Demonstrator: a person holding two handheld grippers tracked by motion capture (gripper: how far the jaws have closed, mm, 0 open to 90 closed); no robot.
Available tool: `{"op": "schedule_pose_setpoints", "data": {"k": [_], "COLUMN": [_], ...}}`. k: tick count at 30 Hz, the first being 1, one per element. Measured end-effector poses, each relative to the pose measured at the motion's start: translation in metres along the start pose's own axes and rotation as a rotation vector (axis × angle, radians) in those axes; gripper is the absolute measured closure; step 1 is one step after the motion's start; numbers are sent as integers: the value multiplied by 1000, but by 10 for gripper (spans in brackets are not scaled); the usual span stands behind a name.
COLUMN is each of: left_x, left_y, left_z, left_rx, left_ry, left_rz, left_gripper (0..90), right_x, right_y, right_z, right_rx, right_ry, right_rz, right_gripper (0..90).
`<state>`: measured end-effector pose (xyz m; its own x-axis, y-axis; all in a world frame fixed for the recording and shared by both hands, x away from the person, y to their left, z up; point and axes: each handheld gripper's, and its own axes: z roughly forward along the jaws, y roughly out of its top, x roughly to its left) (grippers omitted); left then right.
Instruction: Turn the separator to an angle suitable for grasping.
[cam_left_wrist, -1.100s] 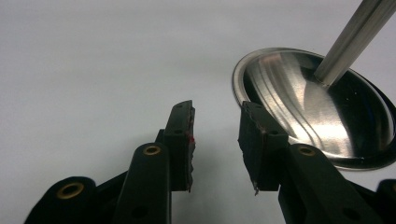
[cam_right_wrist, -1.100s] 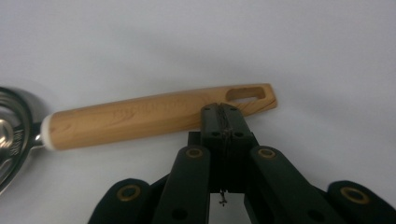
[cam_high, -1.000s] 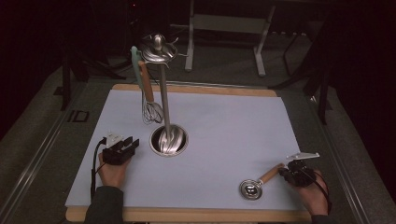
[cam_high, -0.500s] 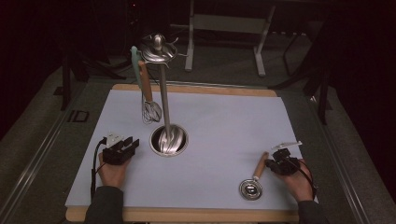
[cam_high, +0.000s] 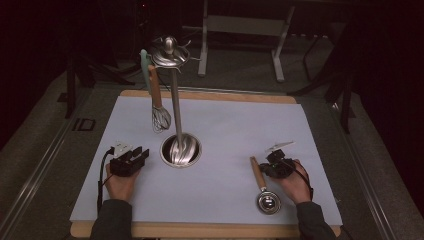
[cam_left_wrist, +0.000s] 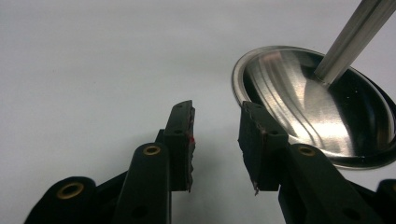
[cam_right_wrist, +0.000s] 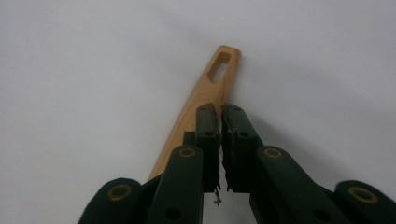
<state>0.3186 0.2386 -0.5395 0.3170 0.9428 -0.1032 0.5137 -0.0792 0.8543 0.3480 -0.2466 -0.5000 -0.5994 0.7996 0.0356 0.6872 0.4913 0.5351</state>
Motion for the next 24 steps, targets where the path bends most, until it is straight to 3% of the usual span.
{"op": "schedule_pose_setpoints", "data": {"k": [3,7,14,19,24], "left_x": [0,0,-1,-1,-2], "left_y": [0,0,0,0,0], "left_z": [0,0,0,1,1], "left_rx": [0,1,3,4,5], "left_ry": [0,0,2,5,6], "left_rz": [-1,0,4,7,11], "left_gripper": [655,655,653,648,647], "right_x": [6,17,21,23,26], "right_y": [5,9,-8,-24,-28], "right_z": [2,-4,-14,-14,-12], "right_rx": [4,25,78,121,146], "right_ry": [6,44,55,75,73], "right_rz": [-17,-45,-9,11,11], "right_gripper": [839,737,615,597,637]}}
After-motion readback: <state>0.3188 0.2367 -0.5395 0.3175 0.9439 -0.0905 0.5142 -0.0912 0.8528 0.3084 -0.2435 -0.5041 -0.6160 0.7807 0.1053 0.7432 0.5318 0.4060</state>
